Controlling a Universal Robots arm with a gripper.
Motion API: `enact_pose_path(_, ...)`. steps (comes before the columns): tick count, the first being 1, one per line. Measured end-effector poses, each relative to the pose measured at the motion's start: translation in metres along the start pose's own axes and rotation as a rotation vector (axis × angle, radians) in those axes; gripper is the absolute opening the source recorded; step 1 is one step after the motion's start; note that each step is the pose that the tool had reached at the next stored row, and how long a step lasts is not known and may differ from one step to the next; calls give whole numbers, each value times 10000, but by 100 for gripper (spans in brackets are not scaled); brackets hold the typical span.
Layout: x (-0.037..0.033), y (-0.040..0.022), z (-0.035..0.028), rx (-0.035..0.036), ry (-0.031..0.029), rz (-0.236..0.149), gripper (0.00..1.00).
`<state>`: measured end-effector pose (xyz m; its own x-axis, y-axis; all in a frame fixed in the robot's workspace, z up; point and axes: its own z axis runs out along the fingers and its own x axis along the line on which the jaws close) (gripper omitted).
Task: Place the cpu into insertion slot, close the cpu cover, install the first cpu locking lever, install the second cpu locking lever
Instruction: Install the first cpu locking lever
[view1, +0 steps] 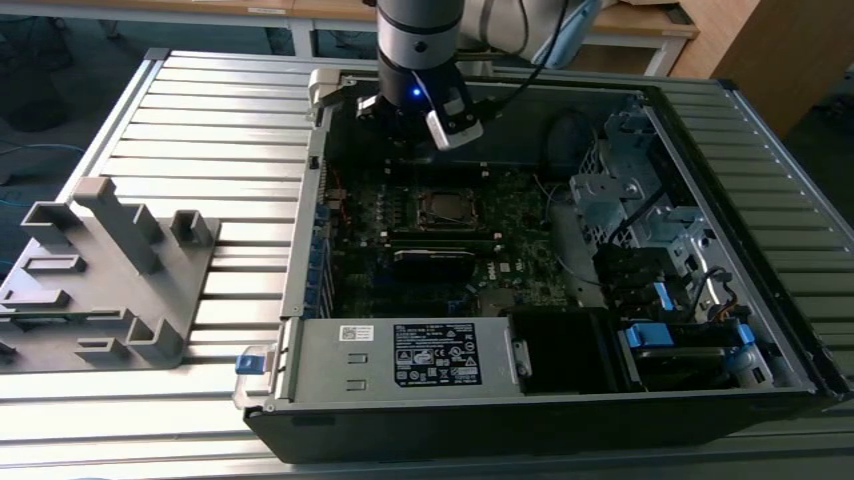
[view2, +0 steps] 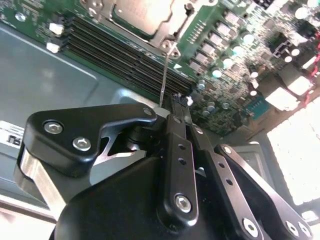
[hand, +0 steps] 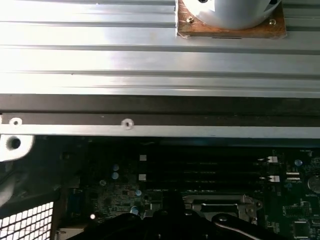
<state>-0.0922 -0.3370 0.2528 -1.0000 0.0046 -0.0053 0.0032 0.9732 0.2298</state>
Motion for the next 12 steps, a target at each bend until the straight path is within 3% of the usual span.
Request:
enact_pose_path(7, -134, -1, 5, 1, 4, 1, 11)
enact_pose_path(12, -138, -1, 6, -1, 3, 2, 11)
